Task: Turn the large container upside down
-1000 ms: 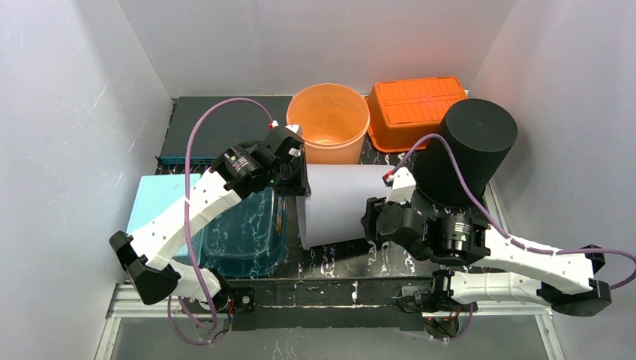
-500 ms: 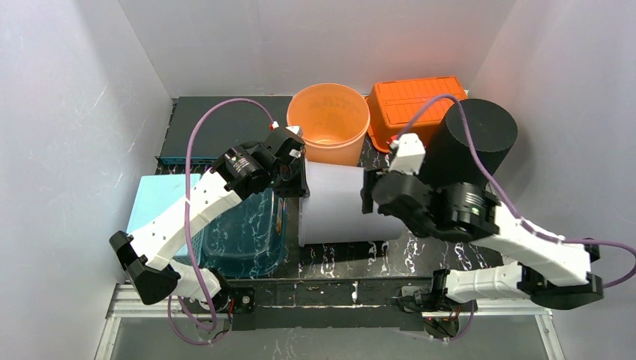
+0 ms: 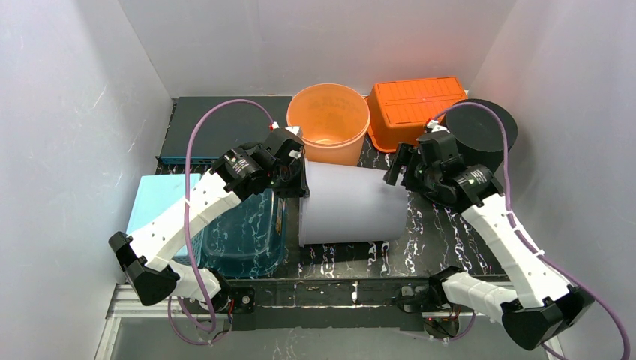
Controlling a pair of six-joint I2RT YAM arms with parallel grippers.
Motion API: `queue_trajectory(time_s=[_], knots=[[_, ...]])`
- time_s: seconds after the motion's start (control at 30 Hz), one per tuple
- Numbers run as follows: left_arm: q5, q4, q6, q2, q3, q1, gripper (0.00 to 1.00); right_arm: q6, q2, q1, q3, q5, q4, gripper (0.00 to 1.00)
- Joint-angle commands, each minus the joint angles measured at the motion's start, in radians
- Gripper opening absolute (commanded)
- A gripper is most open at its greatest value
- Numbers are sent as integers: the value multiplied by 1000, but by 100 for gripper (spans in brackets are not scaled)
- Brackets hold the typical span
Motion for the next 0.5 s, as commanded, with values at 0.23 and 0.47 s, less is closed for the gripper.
queue_trajectory(time_s=[0.23,0.47], knots=[[19,-4,18,-14,-21,-7,7,51,-116,-94,-179,-202,210,88],[33,6,23,-16,-27,-7,6,115,-167,-108,-270,-238,307,87]])
